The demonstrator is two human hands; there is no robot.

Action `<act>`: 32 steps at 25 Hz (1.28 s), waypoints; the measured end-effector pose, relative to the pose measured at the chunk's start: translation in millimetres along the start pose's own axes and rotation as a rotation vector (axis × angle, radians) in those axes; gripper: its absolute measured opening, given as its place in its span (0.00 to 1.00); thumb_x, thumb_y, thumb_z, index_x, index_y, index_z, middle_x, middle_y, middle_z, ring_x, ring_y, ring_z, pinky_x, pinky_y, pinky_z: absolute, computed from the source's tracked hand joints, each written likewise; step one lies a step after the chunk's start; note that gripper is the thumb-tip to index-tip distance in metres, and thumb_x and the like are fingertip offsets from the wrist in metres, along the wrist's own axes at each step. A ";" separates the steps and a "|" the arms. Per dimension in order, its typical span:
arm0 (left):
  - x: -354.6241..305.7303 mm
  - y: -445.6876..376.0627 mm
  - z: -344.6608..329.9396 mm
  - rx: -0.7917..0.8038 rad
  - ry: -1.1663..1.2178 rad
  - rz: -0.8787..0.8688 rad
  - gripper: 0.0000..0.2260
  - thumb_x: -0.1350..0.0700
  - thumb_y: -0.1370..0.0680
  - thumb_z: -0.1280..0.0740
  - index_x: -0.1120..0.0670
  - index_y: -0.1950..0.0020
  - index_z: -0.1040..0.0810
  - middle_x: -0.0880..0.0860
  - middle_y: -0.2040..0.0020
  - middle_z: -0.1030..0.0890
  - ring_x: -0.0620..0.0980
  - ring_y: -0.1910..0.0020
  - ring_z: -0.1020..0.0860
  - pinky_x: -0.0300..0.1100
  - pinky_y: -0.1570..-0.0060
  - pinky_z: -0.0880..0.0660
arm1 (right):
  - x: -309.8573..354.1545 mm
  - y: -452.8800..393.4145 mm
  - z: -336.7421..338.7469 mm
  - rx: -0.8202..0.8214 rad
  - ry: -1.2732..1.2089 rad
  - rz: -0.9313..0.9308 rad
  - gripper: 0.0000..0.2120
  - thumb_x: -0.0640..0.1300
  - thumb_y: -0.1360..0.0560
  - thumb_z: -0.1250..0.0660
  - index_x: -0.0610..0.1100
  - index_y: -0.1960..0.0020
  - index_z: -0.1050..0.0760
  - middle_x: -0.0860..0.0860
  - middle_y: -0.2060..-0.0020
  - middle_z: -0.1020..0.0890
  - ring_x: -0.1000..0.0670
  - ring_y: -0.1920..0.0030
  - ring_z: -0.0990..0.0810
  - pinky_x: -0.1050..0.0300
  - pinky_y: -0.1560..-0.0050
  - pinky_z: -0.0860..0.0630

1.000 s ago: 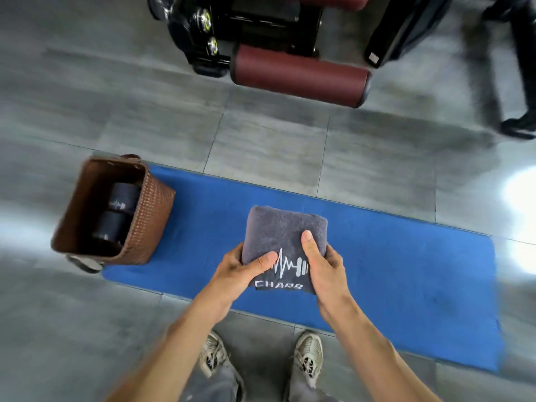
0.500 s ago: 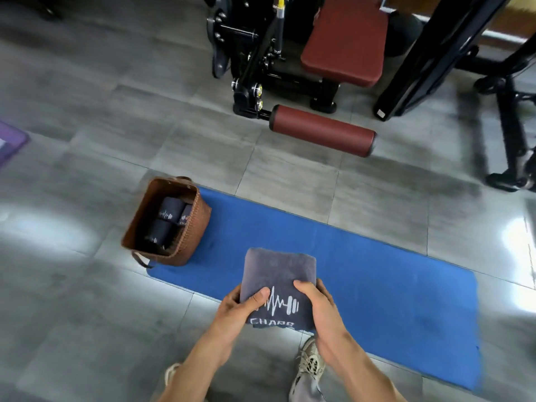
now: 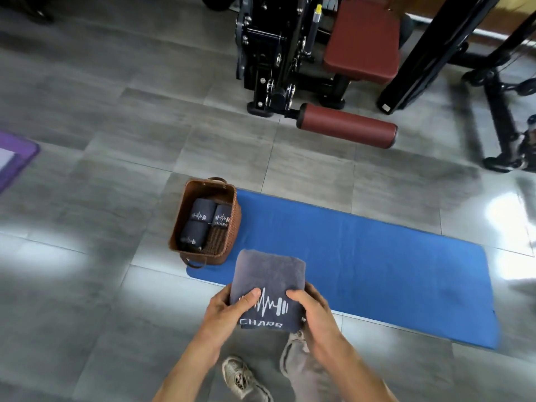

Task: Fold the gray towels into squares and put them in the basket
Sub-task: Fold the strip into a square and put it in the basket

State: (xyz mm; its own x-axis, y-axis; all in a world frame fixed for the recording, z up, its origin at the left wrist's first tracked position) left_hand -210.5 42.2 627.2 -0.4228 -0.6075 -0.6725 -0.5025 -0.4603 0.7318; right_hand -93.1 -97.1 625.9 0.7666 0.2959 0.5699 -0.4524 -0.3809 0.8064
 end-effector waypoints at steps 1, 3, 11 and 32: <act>-1.5 -3.6 9.7 -0.011 0.000 0.005 0.13 0.54 0.29 0.24 0.56 0.47 0.18 0.55 0.55 0.14 0.55 0.54 0.15 0.49 0.52 0.19 | -1.5 -4.5 -9.1 0.000 -0.001 -0.003 0.11 0.35 0.26 0.31 0.40 0.45 0.19 0.39 0.51 0.15 0.48 0.59 0.16 0.57 0.64 0.21; -9.3 -18.9 29.3 -0.026 0.003 -0.001 0.17 0.52 0.32 0.21 0.57 0.47 0.18 0.56 0.55 0.14 0.55 0.55 0.15 0.47 0.54 0.20 | 1.8 -23.6 -28.9 0.004 0.021 0.007 0.11 0.34 0.27 0.31 0.40 0.46 0.18 0.39 0.52 0.15 0.48 0.60 0.16 0.57 0.64 0.22; -59.2 -97.3 88.9 -0.124 -0.032 0.005 0.10 0.57 0.27 0.25 0.57 0.47 0.18 0.55 0.56 0.14 0.53 0.56 0.15 0.41 0.61 0.20 | 27.3 -109.3 -103.9 0.036 0.049 0.003 0.10 0.36 0.28 0.29 0.41 0.47 0.18 0.42 0.54 0.14 0.49 0.61 0.15 0.58 0.64 0.21; -43.5 -401.7 275.2 0.028 -0.771 0.085 0.21 0.54 0.25 0.31 0.45 0.33 0.27 0.46 0.46 0.20 0.46 0.54 0.21 0.41 0.50 0.26 | -79.1 -409.0 -270.8 -0.347 0.085 -0.103 0.17 0.42 0.28 0.29 0.47 0.41 0.25 0.41 0.46 0.17 0.41 0.50 0.17 0.40 0.53 0.18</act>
State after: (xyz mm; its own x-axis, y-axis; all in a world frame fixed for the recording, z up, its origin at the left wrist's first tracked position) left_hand -197.8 431.6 332.1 -0.8609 -0.0132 -0.5085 -0.4592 -0.4099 0.7881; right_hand -92.0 272.5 293.8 0.7819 0.3946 0.4826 -0.5139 -0.0301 0.8573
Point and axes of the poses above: each hand's wrist, its own y-axis away from the middle knuckle, its own z-axis out of the back of the hand, x = y × z, the point moved 9 cm from there along -y, towards the middle knuckle
